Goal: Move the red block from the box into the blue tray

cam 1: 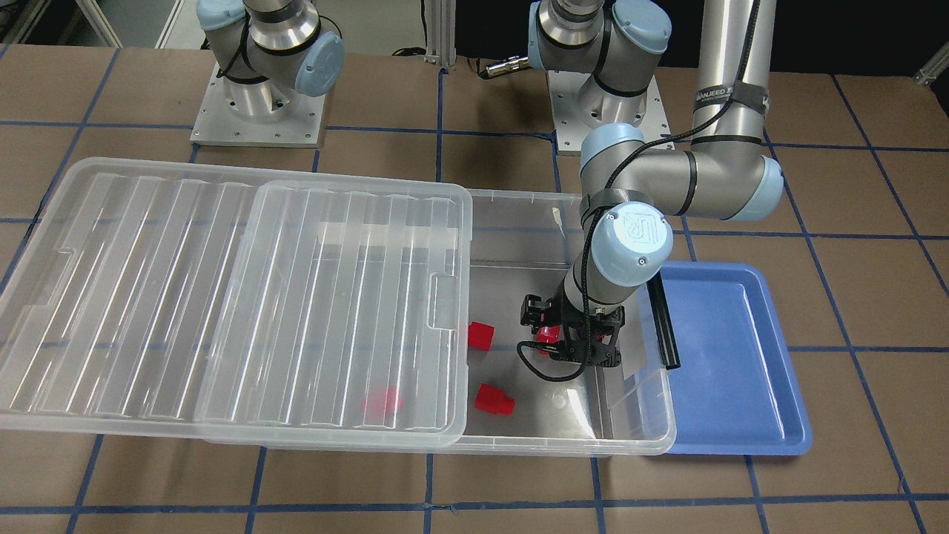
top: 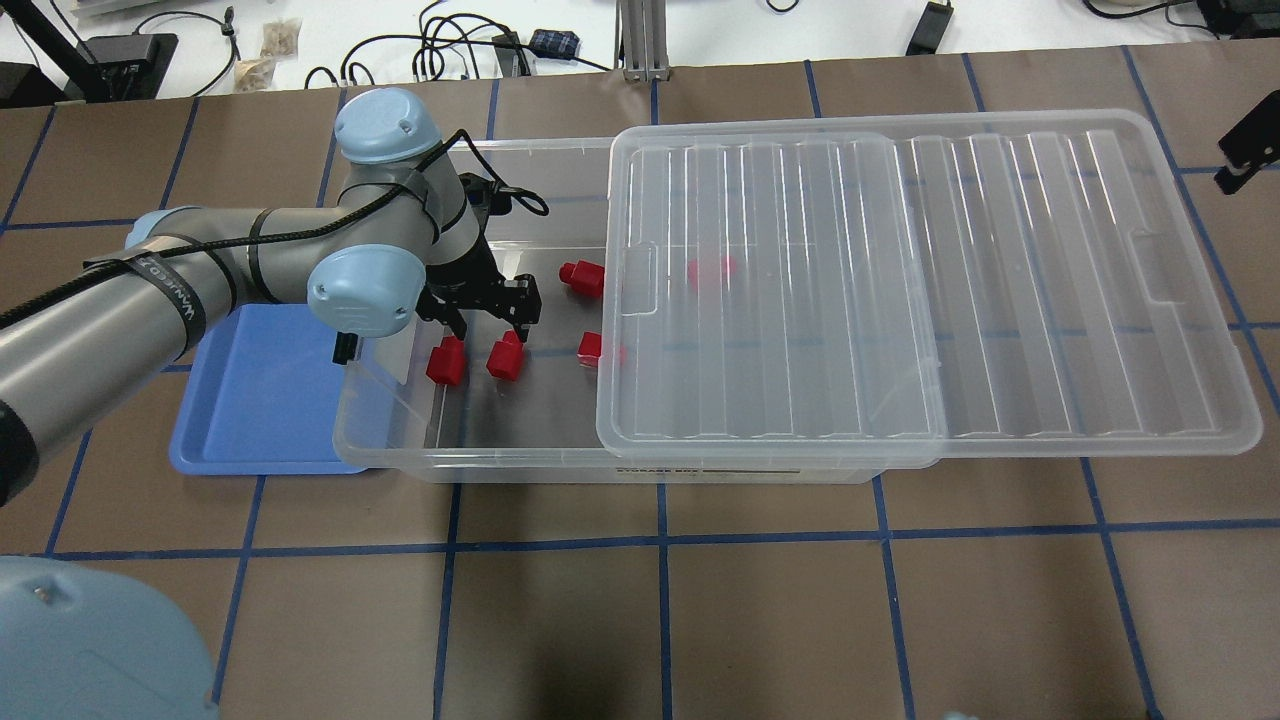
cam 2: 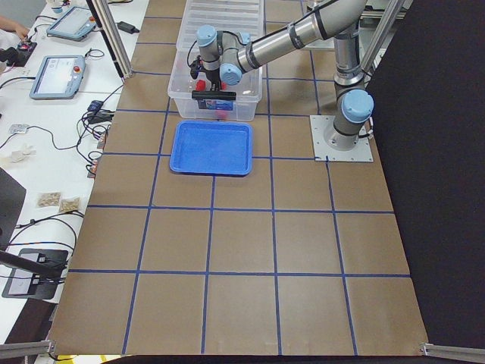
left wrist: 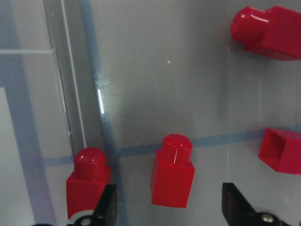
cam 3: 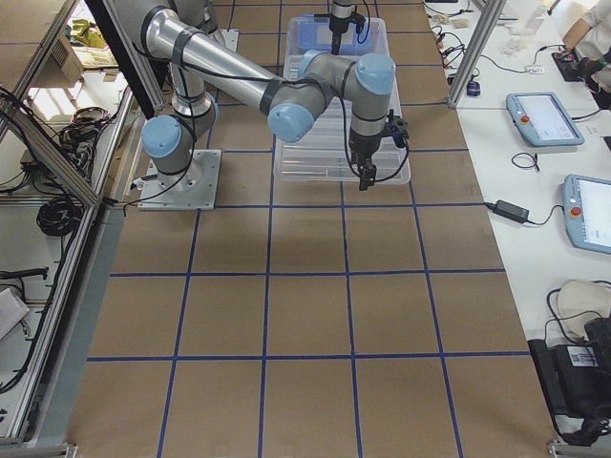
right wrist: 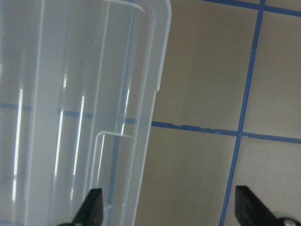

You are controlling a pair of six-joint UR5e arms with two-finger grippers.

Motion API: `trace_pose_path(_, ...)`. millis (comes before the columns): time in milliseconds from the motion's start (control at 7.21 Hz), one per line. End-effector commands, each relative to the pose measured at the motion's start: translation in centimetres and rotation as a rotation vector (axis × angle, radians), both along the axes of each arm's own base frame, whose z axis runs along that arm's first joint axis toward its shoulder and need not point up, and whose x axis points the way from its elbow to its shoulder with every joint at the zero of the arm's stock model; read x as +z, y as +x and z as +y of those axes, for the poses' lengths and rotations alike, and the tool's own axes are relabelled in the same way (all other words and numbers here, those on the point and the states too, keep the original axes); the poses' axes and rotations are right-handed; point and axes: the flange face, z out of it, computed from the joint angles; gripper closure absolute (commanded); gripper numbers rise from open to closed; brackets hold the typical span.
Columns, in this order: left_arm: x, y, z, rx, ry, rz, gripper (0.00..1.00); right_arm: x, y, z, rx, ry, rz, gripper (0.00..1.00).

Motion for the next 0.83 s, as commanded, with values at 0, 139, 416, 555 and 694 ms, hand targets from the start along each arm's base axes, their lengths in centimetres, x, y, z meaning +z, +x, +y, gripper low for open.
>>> trace_pose_path(0, -1.6, 0.0, 0.4, -0.008, 0.019, 0.0, 0.21, 5.6, 7.8, 2.7, -0.073, 0.01, -0.009, 0.0)
trace_pose_path(139, -2.1, 0.1, 0.7, -0.023, 0.029, -0.001, 0.21, 5.4, 13.7, 2.2, -0.111, 0.011, -0.011, 0.0)
trace_pose_path(416, -2.2, 0.0, 0.7, -0.026, 0.028, 0.001, 0.26, 5.0, 25.0, 2.9, -0.162, 0.003, -0.002, 0.0)
trace_pose_path(555, -2.5, 0.1, 0.7, -0.026, 0.032, 0.0, 0.32, 4.5, 27.9, 3.0, -0.228, 0.007, -0.006, 0.0)
trace_pose_path(694, -2.8, 0.0, 0.7, -0.028, 0.037, 0.001, 0.41, 4.5, 29.3, 3.0, -0.227, -0.018, -0.011, 0.0)
